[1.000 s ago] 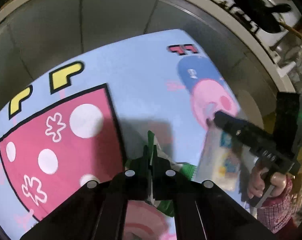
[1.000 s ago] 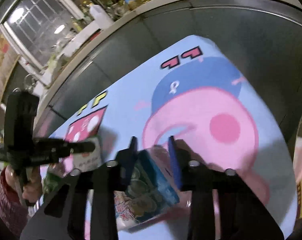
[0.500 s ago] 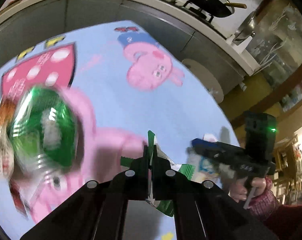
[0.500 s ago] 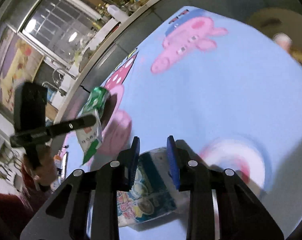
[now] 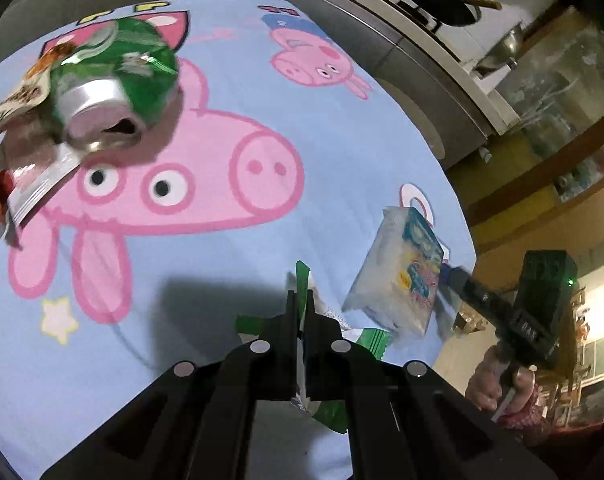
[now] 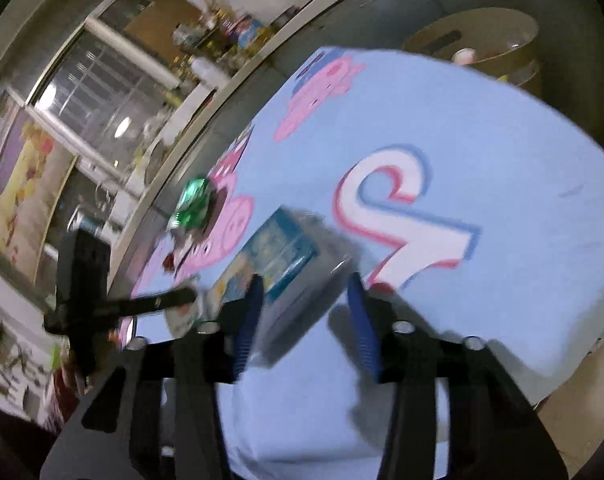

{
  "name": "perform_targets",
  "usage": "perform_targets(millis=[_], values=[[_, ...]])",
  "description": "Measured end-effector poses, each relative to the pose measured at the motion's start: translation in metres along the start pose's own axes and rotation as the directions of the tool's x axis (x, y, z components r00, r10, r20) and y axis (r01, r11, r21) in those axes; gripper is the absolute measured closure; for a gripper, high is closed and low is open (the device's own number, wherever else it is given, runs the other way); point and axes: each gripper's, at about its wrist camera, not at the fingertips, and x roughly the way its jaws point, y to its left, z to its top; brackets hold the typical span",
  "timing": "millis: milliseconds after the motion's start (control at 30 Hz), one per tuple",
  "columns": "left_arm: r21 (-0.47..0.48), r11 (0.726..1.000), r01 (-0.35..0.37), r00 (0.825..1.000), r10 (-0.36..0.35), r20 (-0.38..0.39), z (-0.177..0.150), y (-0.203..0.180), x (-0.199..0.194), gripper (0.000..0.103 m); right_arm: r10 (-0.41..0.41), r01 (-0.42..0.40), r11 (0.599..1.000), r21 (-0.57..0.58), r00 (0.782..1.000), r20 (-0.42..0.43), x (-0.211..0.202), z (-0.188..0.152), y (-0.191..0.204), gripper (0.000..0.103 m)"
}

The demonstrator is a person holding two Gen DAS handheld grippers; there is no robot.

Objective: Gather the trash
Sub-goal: 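Grasp the green-white packet with the left tool while the right tool grasps the tissue pack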

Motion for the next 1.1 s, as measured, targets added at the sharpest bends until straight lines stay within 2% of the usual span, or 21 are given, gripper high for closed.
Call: perform_targets(millis=[133, 300, 333, 367, 433, 567, 633, 767, 900, 933, 967, 1000, 1100], values=[[0.014, 1.0, 0.017, 1.0, -0.017, -0.022, -0.002, -0.005, 0.01, 0.101, 0.012, -0.013, 1.0, -0.019, 0.999, -0.035, 0.018, 0.014, 0.012, 0.07], [0.014, 1.0, 0.016, 0.999, -0.016, -0.038, -0.008, -0.006, 0.015, 0.101, 0.014, -0.025, 0.988, -0.154, 0.997, -0.072, 0.065, 0.053, 0.052, 0.067], [0.006, 1.0, 0.015, 0.999, -0.015, -0.036, -0.009, -0.003, 0.013, 0.101, 0.02, -0.034, 0.984, -0.172, 0.997, -0.079, 0.072, 0.056, 0.059, 0.056], [-0.003, 1.0, 0.011, 0.999, -0.011, -0.032, -0.011, -0.001, 0.01, 0.101, 0.029, -0.044, 0.98, -0.196, 0.996, -0.08, 0.08, 0.06, 0.069, 0.04], [-0.016, 1.0, 0.002, 1.0, -0.002, -0.02, -0.012, 0.003, 0.004, 0.1, 0.009, -0.019, 0.972, -0.235, 0.999, -0.041, 0.082, 0.062, 0.083, 0.027], [-0.055, 0.998, -0.014, 1.0, 0.016, 0.02, -0.013, 0.02, -0.012, 0.101, -0.051, 0.051, 0.942, -0.331, 0.999, 0.009, 0.074, 0.047, 0.099, 0.02], [-0.078, 0.997, -0.016, 0.999, 0.019, 0.036, -0.013, 0.03, -0.019, 0.1, -0.116, 0.118, 0.917, -0.382, 0.993, 0.028, 0.068, 0.029, 0.098, 0.02], [-0.103, 0.995, -0.019, 0.998, 0.025, 0.057, -0.012, 0.038, -0.023, 0.101, -0.196, 0.199, 0.878, -0.436, 0.979, 0.052, 0.064, 0.006, 0.094, 0.02], [-0.106, 0.994, -0.017, 0.998, 0.023, 0.057, -0.009, 0.036, -0.02, 0.1, -0.238, 0.236, 0.851, -0.47, 0.97, 0.056, 0.071, 0.0, 0.091, 0.02], [-0.102, 0.995, -0.018, 0.998, 0.024, 0.056, -0.008, 0.034, -0.019, 0.1, -0.238, 0.232, 0.85, -0.473, 0.97, 0.05, 0.073, 0.001, 0.091, 0.025], [-0.099, 0.995, -0.018, 0.998, 0.024, 0.056, -0.007, 0.032, -0.018, 0.1, -0.235, 0.228, 0.848, -0.478, 0.971, 0.046, 0.074, 0.001, 0.09, 0.039], [-0.095, 0.995, -0.017, 0.998, 0.022, 0.054, -0.004, 0.033, -0.018, 0.1, -0.235, 0.224, 0.845, -0.485, 0.971, 0.039, 0.076, 0.002, 0.09, 0.043], [-0.093, 0.996, -0.009, 0.999, 0.013, 0.05, 0.004, 0.027, -0.016, 0.101, -0.215, 0.212, 0.856, -0.472, 0.975, 0.048, 0.073, 0.005, 0.086, 0.046]])
